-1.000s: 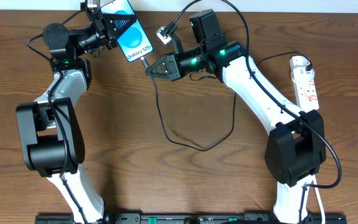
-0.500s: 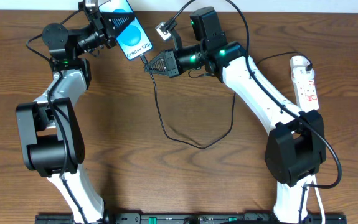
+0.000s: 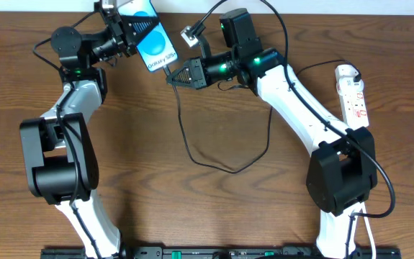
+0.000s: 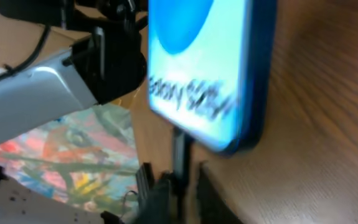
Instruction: Plug charger to phone and switch on socket
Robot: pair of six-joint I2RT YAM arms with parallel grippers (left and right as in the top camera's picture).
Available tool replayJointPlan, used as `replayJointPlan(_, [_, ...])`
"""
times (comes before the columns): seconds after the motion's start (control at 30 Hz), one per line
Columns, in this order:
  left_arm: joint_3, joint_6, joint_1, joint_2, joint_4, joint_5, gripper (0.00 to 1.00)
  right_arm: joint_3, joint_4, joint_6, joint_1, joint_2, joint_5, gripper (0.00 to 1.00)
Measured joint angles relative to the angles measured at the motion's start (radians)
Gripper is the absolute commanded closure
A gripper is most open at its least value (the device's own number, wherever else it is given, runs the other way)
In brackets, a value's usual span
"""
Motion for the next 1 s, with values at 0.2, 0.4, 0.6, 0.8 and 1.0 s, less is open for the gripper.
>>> replayJointPlan(0.2, [0.0,0.055,-0.009,0.0,-0.096,0.066,0.93,0.002,-0.18,-0.028,-0.016,0.0,0.051,0.61])
replayJointPlan(0.4, [0.0,0.188,-0.003,0.0,-0.291,0.113,0.93,0.002,-0.262,-0.093,-0.099,0.0,0.096,0.47])
replayJointPlan(0.6, [0.001,0.395,-0.006,0.0,-0.645,0.121,0.93,0.002,-0.317,-0.129,-0.185,0.0,0.145,0.43])
replayJointPlan(0.8, [-0.001,0.693,-0.048,0.0,-1.121,0.01,0.93,0.002,-0.35,-0.138,-0.207,0.0,0.222,0.43])
replayJointPlan(1.0, [-0.003,0.969,-0.137,0.0,-1.416,-0.264,0.93,0.002,-0.395,-0.166,-0.2,0.0,0.276,0.42])
